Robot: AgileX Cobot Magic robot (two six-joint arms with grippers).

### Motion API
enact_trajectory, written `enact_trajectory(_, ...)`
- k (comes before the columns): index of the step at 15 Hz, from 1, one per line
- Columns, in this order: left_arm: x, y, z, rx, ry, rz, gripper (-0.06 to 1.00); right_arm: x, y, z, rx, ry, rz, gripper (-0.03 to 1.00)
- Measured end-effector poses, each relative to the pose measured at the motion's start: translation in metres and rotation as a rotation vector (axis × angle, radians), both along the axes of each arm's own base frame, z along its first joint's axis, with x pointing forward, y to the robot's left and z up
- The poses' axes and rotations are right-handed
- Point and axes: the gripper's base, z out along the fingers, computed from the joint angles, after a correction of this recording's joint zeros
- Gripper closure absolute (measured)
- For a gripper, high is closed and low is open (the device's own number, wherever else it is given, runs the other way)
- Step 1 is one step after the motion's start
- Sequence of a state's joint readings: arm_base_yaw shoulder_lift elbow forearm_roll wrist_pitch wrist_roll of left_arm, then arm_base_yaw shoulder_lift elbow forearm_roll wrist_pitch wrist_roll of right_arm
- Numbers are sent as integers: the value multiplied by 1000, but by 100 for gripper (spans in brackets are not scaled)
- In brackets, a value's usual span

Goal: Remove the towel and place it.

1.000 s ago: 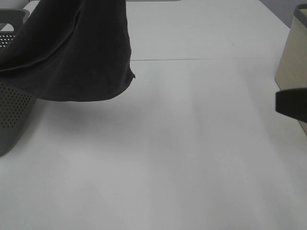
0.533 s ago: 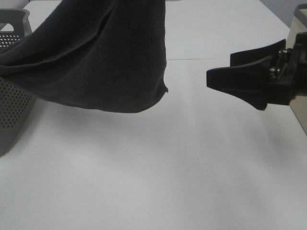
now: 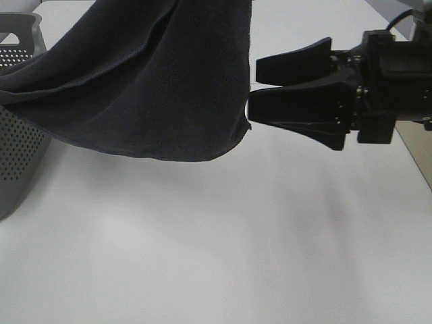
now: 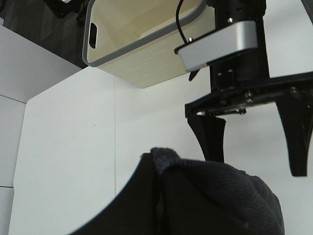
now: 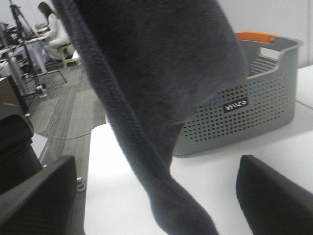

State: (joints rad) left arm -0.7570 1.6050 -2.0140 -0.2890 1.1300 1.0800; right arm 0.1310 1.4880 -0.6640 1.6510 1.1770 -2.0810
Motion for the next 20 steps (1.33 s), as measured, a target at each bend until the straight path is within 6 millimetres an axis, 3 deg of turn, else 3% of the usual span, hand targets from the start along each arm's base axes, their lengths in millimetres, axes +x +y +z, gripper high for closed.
enact_trajectory(3,0,0,0,-7,2,-3,94,8,27,-2,-148,-50,-24,12)
enact_trajectory(4,0,0,0,-8,2,-2,94,10,28,-3,-175,-52,-48,12)
enact_trajectory(8,10,3,4,10,-110,65,94,-8,30,-3,-173,2,154,22)
enact_trajectory(13,12,4,4,17,-133,78,94,-13,30,-5,-194,66,189,42)
enact_trajectory(16,12,4,4,16,-131,81,94,-12,30,-5,-187,70,182,59)
enact_trajectory(19,12,4,4,1,-108,98,94,-9,31,0,-147,150,139,95)
enact_trajectory(20,12,4,4,-4,-101,104,94,-8,31,1,-135,187,120,96)
